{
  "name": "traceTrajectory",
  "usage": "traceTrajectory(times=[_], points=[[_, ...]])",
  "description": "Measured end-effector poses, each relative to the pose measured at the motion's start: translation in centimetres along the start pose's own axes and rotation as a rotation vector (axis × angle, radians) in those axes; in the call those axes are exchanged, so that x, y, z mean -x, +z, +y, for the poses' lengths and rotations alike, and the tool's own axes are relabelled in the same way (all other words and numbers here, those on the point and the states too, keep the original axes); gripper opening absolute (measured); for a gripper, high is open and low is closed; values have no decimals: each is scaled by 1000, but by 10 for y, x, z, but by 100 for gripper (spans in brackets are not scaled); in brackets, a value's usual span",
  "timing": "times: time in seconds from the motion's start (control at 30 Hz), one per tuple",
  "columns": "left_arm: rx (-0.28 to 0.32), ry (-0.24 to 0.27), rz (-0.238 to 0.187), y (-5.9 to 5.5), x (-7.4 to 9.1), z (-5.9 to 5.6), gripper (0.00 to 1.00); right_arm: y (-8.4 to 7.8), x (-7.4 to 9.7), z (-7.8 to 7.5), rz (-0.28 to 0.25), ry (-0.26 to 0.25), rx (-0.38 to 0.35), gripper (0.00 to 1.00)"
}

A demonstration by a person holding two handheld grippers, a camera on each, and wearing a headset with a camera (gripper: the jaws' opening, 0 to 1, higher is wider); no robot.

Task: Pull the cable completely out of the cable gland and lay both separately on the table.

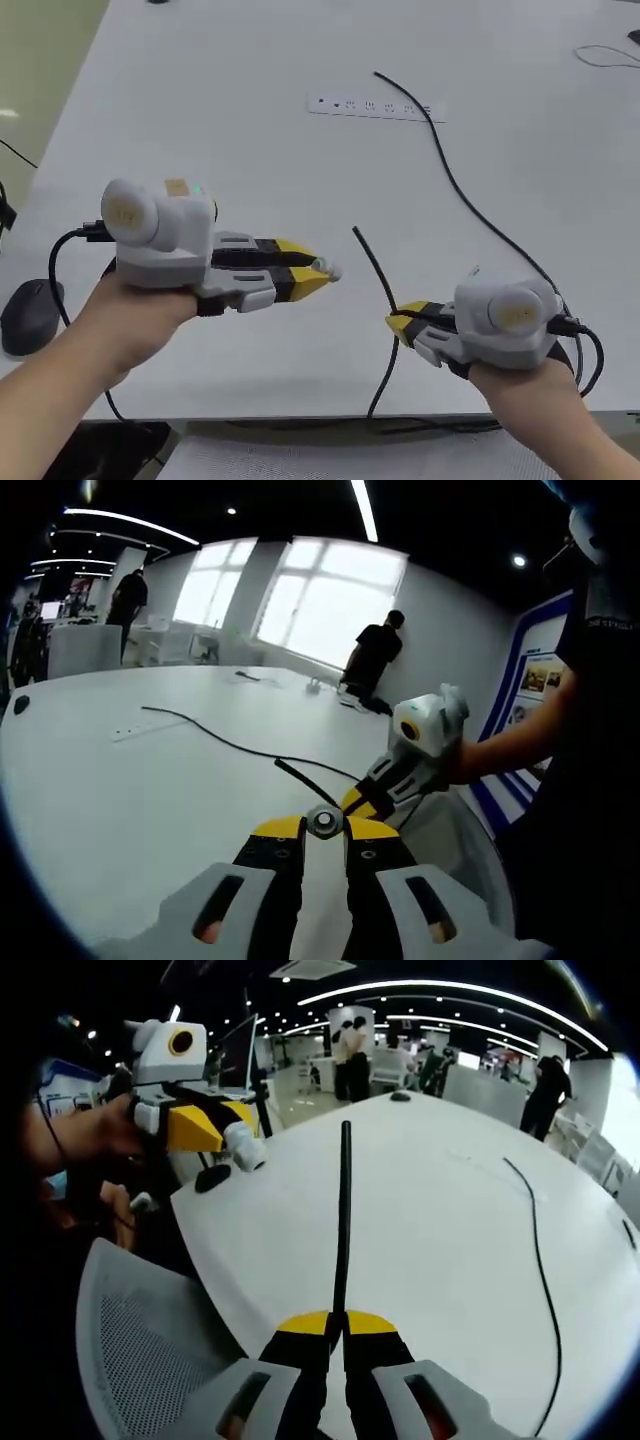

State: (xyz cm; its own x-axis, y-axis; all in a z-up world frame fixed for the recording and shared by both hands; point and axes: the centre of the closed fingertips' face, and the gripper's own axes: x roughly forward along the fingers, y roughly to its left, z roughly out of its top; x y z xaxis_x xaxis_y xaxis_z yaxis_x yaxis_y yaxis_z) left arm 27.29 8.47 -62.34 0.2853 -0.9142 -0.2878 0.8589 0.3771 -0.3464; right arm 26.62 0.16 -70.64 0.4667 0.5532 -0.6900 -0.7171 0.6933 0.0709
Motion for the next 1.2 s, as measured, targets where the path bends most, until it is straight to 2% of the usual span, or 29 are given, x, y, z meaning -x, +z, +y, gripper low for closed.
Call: traceTrajectory(times=[0.2, 0.6, 0.97, 1.03, 1.1, 1.2], points=[[-3, 3, -2, -4, 1, 2, 15, 17, 2, -3, -17, -2, 5, 0], [11, 18, -57, -11, 5, 8, 15, 43, -6, -16, 2, -18, 54, 0], [1, 59, -83, -31, 12, 22, 15, 72, -14, -30, 18, -34, 123, 0], [-6, 65, -79, -37, 12, 23, 15, 79, -16, -32, 21, -30, 132, 0], [-5, 68, -79, -41, 12, 25, 15, 88, -18, -34, 5, -20, 99, 0], [-1, 66, -79, -48, 12, 26, 15, 97, -22, -38, 6, -29, 134, 0]])
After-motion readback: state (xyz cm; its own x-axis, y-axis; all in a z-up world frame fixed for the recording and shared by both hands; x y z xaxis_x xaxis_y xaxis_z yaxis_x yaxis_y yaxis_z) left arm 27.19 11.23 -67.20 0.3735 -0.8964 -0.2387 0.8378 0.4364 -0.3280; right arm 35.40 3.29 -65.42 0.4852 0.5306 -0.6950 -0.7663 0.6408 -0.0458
